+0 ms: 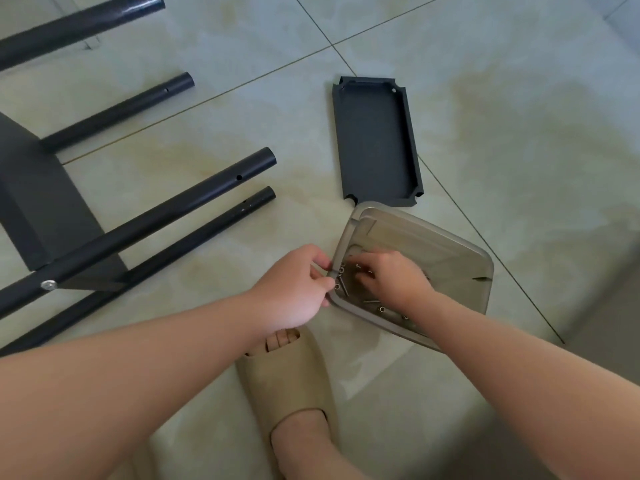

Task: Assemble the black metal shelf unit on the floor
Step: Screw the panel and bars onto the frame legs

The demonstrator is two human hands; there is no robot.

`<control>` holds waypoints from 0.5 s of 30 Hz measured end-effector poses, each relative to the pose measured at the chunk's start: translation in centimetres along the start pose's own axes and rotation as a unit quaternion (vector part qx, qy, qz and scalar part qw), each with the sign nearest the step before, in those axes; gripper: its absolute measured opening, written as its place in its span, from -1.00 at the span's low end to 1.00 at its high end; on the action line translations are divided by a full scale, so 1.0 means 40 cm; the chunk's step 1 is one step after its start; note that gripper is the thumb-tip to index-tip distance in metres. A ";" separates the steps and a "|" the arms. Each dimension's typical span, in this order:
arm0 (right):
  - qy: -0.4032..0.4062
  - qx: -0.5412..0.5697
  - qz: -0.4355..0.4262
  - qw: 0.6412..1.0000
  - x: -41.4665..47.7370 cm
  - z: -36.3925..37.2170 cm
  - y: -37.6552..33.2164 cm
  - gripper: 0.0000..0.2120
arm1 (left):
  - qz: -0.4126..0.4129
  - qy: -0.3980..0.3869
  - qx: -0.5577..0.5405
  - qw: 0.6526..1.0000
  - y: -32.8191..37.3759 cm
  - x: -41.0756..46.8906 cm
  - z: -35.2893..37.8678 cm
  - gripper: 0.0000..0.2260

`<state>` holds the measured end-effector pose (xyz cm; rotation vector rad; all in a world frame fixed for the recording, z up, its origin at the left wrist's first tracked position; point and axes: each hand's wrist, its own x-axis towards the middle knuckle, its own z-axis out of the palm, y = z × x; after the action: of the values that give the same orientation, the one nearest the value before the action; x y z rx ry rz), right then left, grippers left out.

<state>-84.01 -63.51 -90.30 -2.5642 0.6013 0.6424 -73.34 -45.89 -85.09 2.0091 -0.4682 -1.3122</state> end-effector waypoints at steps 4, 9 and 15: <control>0.012 -0.030 -0.034 0.999 0.035 0.020 -0.049 -0.69 | 0.003 0.001 -0.025 1.000 -0.015 -0.018 -0.034 -0.87; 0.008 -0.056 -0.025 0.998 0.061 0.033 -0.080 -0.71 | 0.003 0.003 -0.023 1.000 -0.010 -0.022 -0.051 -0.84; 0.009 -0.066 -0.002 0.998 0.063 0.040 -0.099 -0.75 | -0.003 -0.002 -0.028 1.000 -0.007 -0.023 -0.053 -0.83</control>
<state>-80.56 -60.25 -91.71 -2.6952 0.5779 0.6805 -71.83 -44.36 -84.14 1.9623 -0.4230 -1.3192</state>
